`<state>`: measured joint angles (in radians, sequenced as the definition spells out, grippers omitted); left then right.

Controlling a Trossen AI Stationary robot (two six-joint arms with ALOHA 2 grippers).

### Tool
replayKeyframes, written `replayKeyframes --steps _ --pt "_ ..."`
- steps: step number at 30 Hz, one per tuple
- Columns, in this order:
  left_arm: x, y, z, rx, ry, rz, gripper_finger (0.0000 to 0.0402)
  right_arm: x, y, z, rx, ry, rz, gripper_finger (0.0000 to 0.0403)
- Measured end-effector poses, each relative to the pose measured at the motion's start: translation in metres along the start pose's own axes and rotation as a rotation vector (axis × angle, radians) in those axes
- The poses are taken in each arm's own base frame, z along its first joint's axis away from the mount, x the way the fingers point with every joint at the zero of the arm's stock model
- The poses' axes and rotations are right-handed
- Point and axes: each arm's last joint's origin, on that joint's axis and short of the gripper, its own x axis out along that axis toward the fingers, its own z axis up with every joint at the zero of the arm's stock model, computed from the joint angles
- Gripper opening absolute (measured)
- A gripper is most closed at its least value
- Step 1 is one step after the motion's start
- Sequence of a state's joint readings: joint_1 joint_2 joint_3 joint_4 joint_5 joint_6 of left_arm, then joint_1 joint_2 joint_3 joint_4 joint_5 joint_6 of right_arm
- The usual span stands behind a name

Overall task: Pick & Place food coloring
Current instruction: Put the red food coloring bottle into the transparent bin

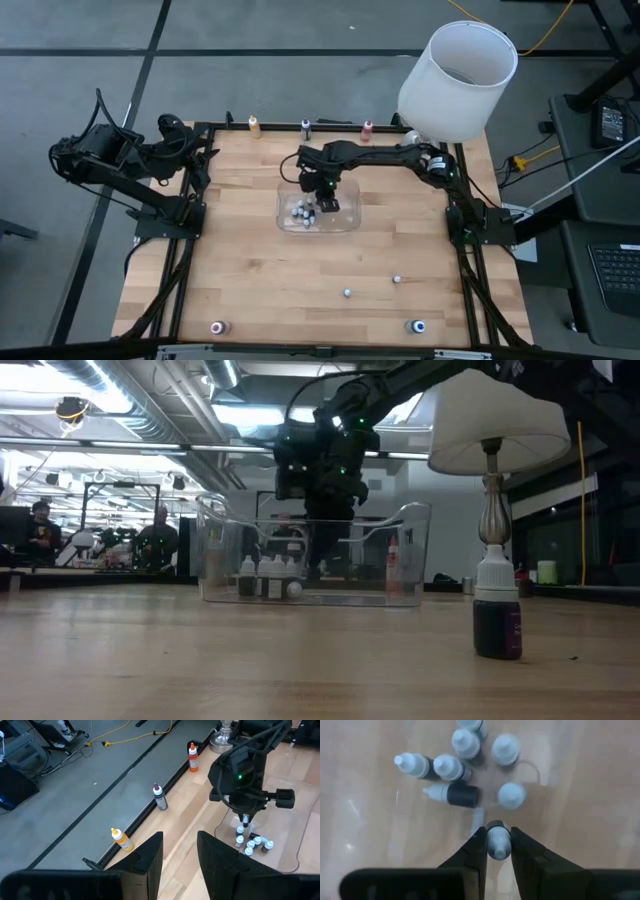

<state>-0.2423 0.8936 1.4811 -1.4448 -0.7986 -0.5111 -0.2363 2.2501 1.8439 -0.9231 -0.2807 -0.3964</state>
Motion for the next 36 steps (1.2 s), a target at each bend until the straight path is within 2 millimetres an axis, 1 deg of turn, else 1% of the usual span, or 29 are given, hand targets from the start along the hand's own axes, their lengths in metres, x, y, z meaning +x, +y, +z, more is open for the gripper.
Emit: replayKeyframes --steps 5,9,15,30,36 --pt "-0.001 0.001 0.000 0.002 -0.007 0.015 0.0116 0.005 -0.001 -0.003 0.000 0.003 -0.028 0.0077" --pt "-0.001 0.003 -0.001 -0.001 -0.012 0.018 0.0116 0.005 -0.003 -0.001 -0.003 -0.022 -0.054 0.0075" --pt "-0.001 0.003 -0.001 -0.002 -0.012 0.017 0.0116 0.006 -0.003 0.001 0.041 -0.030 -0.066 0.0080" --pt "-0.002 0.003 -0.001 -0.003 -0.013 0.017 0.0116 0.009 0.007 0.003 0.028 -0.005 -0.074 0.0083" --pt "-0.002 0.003 -0.001 -0.003 -0.012 0.016 0.0116 0.009 0.006 0.002 0.030 0.003 -0.093 0.0105"
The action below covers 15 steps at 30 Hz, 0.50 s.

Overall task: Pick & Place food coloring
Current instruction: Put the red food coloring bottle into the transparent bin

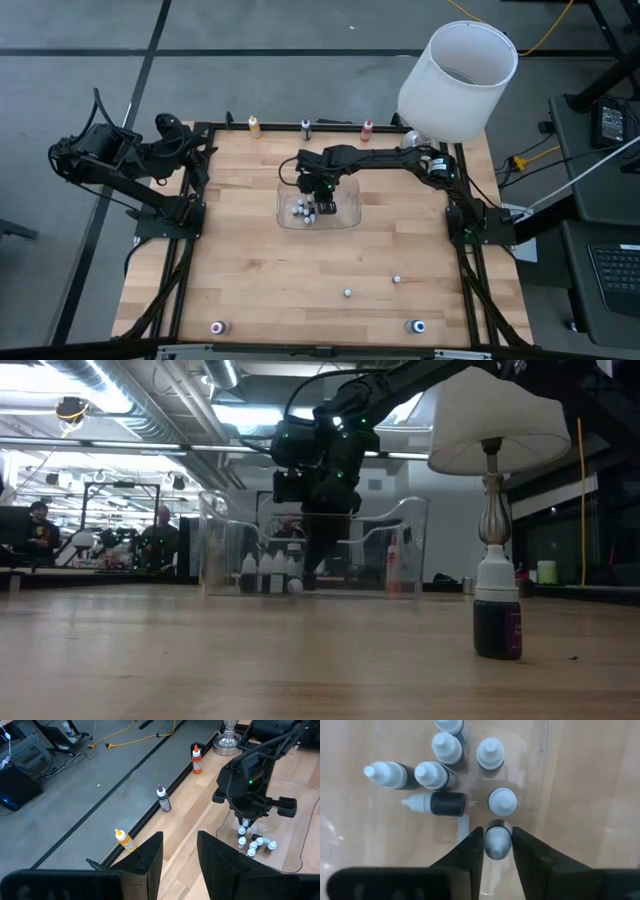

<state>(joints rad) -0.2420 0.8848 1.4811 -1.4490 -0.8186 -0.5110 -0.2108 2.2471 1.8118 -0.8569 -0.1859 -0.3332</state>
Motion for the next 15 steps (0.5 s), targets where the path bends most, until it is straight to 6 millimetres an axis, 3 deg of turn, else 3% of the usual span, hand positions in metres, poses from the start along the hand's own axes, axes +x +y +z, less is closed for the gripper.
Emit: replayKeyframes --steps 7,15 --pt "0.0001 -0.0001 0.0000 0.000 0.000 -0.001 0.0116 0.0005 -0.0003 -0.0006 0.006 0.008 -0.012 0.0134" --pt "0.0000 -0.0001 0.0000 0.000 0.000 -0.001 0.0116 -0.0060 0.0004 0.0057 0.010 0.001 -0.031 0.0138"
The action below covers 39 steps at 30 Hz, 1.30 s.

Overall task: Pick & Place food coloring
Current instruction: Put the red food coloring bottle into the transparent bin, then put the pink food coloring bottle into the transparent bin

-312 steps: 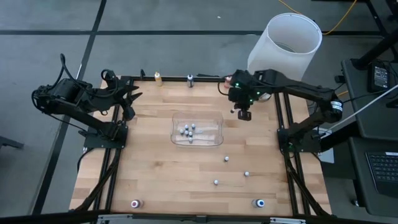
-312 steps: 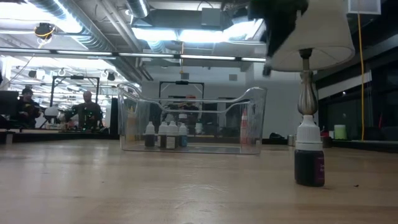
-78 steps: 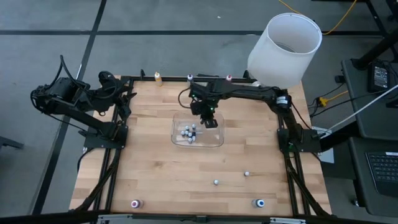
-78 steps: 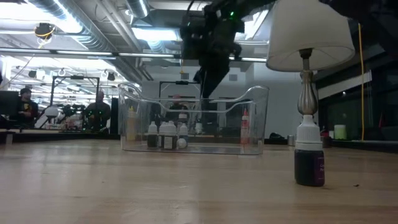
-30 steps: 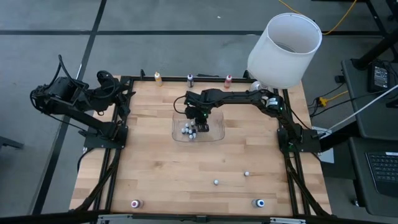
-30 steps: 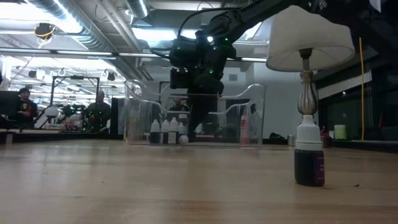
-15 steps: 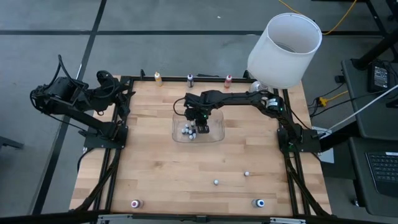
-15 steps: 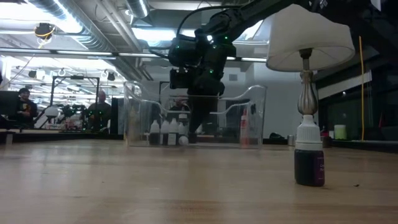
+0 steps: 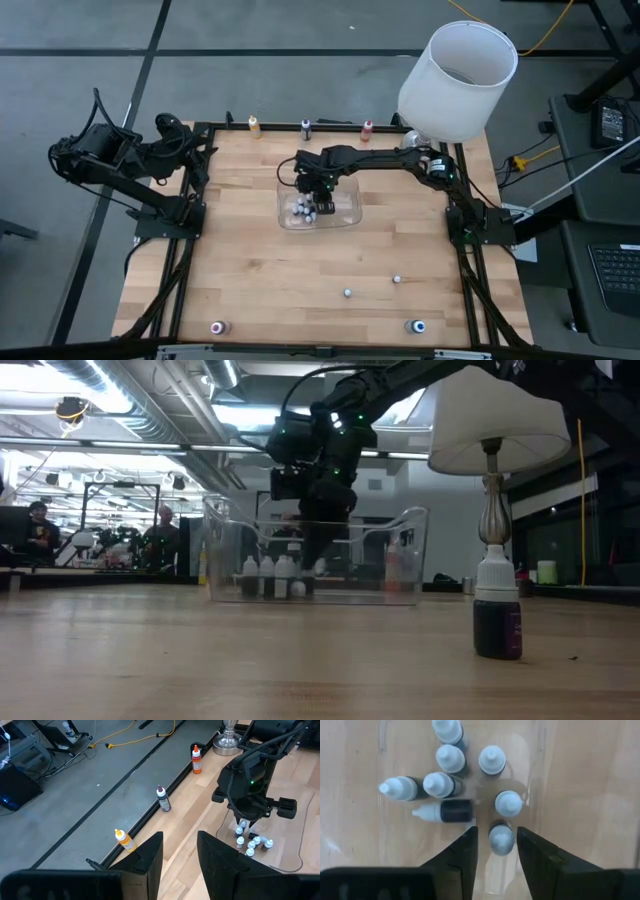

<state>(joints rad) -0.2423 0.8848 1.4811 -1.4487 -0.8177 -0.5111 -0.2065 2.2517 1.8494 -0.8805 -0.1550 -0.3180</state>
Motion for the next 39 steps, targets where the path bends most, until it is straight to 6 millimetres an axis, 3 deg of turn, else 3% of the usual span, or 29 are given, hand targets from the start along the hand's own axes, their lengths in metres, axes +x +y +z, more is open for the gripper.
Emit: replayKeyframes --steps 9,15,21,28,35,39 --pt "0.000 0.000 0.000 0.000 0.000 0.000 0.0116 -0.011 0.009 0.007 -0.019 0.035 -0.039 0.0138" --pt "0.000 0.000 0.000 0.001 0.001 0.000 0.0116 -0.028 0.018 0.013 0.026 0.072 -0.043 0.0138" --pt "0.000 0.000 -0.001 0.013 0.018 -0.007 0.0116 -0.044 0.027 0.019 0.204 0.092 -0.070 0.0138" --pt "0.000 0.001 -0.003 0.028 0.033 -0.004 0.0116 -0.041 0.039 0.019 0.444 0.101 -0.013 0.0138" --pt "0.000 0.002 -0.005 0.044 0.046 0.003 0.0116 -0.040 0.036 0.026 0.678 0.018 -0.037 0.0138" --pt "0.000 0.002 -0.005 0.039 0.051 -0.006 0.0116 -0.040 0.035 0.028 0.718 -0.006 -0.033 0.0138"
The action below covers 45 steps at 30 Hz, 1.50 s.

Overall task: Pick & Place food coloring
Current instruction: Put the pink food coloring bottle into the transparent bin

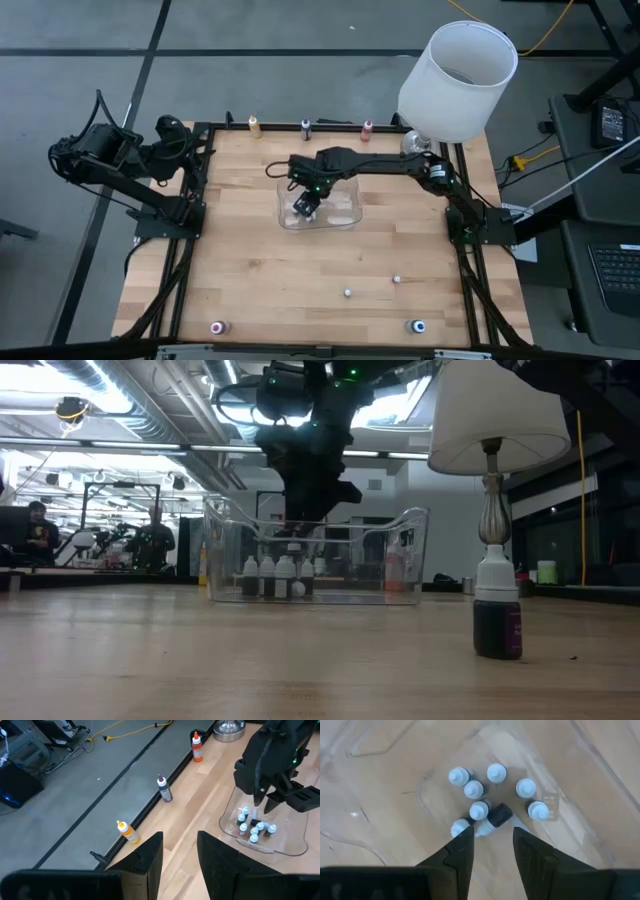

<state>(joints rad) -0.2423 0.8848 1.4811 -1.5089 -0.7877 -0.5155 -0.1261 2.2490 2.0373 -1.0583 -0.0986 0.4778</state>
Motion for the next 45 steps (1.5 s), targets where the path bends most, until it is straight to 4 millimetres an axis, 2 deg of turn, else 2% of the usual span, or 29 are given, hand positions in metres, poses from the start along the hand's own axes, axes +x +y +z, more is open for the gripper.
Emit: replayKeyframes --steps 7,14,22,25,33,45 --pt "0.000 0.000 -0.002 -0.033 0.029 -0.044 0.0116 0.001 0.012 -0.007 -0.005 0.012 0.001 0.0138" --pt "-0.004 0.006 -0.009 0.041 0.076 -0.076 0.0116 0.003 0.025 -0.015 0.086 0.007 -0.017 0.0138" --pt "-0.013 0.018 -0.016 0.174 0.061 -0.163 0.0116 0.006 0.018 -0.011 0.358 -0.048 -0.092 0.0138" --pt "-0.016 0.023 -0.020 0.193 0.055 -0.199 0.0116 0.016 0.016 -0.010 0.408 -0.044 -0.098 0.0138" --pt "-0.025 0.036 -0.028 0.171 0.014 -0.219 0.0116 0.032 0.013 -0.014 0.461 0.003 -0.158 0.0138" --pt "-0.028 0.043 -0.032 0.163 -0.007 -0.229 0.0116 0.032 0.015 -0.015 0.484 -0.010 -0.170 0.0138"
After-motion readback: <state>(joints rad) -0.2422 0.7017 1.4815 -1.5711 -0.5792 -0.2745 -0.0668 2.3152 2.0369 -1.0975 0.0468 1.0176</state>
